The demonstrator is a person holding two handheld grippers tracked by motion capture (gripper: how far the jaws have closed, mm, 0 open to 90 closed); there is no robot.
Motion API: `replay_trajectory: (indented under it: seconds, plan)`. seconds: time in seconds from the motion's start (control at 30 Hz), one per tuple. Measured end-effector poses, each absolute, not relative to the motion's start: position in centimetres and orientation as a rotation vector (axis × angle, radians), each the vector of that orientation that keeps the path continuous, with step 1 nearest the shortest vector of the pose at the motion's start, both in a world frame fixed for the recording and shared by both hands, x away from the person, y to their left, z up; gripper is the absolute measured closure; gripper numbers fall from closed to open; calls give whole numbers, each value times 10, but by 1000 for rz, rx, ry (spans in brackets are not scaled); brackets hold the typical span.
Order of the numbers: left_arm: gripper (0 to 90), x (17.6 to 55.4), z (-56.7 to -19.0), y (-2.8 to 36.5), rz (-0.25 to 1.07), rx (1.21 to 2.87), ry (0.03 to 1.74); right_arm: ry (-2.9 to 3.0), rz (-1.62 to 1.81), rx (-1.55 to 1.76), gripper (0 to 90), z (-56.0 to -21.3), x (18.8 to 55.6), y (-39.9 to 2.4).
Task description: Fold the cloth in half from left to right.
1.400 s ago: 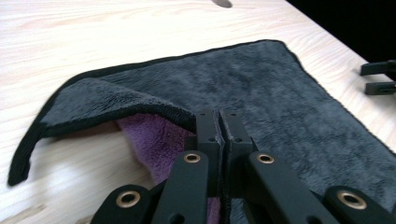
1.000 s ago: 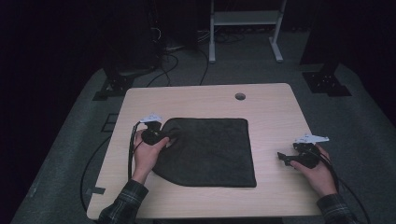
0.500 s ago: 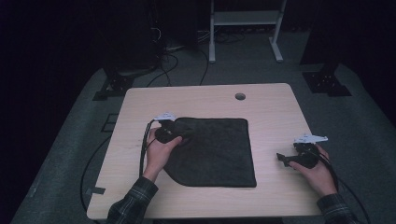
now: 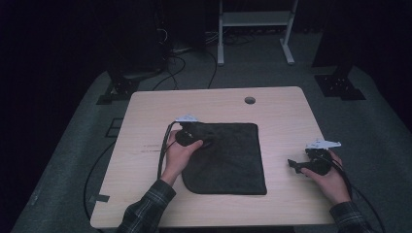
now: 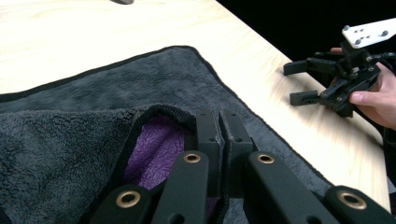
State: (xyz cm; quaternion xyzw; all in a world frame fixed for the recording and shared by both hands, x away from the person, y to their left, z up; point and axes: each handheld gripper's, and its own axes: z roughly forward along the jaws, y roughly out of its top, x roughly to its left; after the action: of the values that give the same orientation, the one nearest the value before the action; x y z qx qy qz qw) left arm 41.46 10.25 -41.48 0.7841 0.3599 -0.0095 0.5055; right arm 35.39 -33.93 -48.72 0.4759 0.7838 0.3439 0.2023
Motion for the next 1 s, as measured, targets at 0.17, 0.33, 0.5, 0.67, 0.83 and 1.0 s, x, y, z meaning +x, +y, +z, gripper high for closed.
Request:
replay_trajectory:
  seconds: [0.17, 0.33, 0.5, 0.67, 0.83, 1.0]
  plan:
    - [880, 417, -417, 87, -48, 1905, 844, 2188, 960, 1328, 100, -487, 354, -339]
    - [881, 419, -421, 68, -75, 1926, 820, 2188, 960, 1329, 100, -487, 354, -339]
    - [880, 423, -419, 54, -96, 1926, 801, 2188, 960, 1329, 100, -487, 354, -339]
    - [880, 430, -426, 39, -126, 1934, 802, 2188, 960, 1327, 100, -487, 354, -339]
    - [880, 434, -429, 25, -151, 1951, 789, 2188, 960, 1329, 100, -487, 354, -339]
    - [880, 440, -438, 11, -179, 1963, 790, 2188, 960, 1329, 100, -487, 354, -339]
